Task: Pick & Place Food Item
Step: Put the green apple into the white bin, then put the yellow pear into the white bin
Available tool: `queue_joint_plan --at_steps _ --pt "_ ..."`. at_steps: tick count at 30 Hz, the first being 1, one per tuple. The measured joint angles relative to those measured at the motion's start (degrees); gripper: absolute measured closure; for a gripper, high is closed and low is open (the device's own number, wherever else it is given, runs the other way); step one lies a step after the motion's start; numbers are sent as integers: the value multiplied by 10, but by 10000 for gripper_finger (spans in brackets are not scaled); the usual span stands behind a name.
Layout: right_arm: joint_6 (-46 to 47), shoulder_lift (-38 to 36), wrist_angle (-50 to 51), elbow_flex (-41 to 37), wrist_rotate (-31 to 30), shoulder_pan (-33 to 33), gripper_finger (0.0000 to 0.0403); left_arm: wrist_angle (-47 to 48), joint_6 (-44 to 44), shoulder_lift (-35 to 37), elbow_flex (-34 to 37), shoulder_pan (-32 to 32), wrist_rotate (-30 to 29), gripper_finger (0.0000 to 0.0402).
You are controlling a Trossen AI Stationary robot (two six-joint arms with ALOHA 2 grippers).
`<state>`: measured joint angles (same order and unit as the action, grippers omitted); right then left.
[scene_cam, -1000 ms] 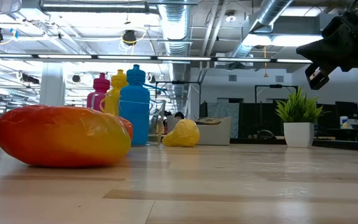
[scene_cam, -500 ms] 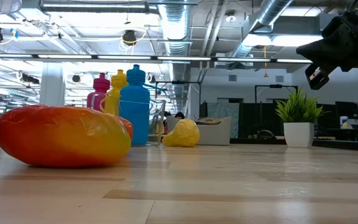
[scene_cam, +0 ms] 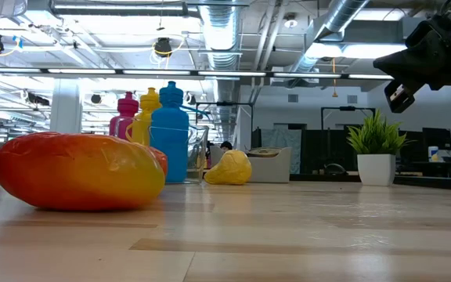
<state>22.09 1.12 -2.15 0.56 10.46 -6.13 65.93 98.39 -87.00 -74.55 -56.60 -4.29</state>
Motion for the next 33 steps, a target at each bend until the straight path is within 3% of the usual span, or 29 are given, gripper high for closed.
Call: queue_joint_plan --at_steps 5,19,25,33 --pt "0 0 0 0 0 0 391 -72 -4 0 38 0 48 75" --pt "0 0 0 0 0 0 391 -190 -3 4 106 11 87 62" --pt "0 0 0 0 0 0 391 -193 -2 5 106 27 108 38" --pt "0 0 0 0 0 0 391 -194 -24 5 106 51 116 46"
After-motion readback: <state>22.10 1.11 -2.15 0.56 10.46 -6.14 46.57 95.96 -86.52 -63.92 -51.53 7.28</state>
